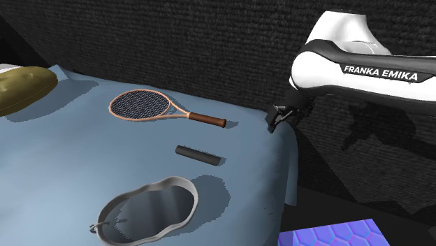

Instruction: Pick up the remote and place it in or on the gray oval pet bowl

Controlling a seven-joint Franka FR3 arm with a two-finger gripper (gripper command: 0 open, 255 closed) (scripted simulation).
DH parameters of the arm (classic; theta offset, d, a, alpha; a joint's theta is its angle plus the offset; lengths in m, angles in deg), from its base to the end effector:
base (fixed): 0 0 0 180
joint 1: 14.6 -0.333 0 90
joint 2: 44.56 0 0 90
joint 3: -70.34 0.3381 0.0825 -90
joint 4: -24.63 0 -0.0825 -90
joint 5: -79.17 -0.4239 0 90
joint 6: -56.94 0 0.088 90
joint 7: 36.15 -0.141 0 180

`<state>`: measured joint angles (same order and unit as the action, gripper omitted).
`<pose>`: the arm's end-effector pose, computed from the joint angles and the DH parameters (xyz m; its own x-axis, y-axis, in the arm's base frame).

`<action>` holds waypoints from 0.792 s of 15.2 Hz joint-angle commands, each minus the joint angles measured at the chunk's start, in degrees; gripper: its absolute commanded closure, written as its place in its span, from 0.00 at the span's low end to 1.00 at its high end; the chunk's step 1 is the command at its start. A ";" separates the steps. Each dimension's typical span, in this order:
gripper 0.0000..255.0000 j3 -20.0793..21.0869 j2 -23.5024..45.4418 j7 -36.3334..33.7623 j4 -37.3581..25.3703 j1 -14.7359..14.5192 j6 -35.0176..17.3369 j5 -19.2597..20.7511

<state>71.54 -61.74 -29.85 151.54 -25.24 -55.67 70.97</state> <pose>0.4876 0.1167 0.4793 0.9645 0.2569 0.0606 0.2626 -0.9571 -0.1222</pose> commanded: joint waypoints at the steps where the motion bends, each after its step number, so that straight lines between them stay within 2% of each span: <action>1: 0.00 0.83 4.02 1.92 -2.23 -1.15 -1.36 0.05; 12: 0.00 6.30 24.05 9.63 -16.28 -6.84 -4.96 2.92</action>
<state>77.36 -39.56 -20.98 136.69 -31.59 -60.41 73.46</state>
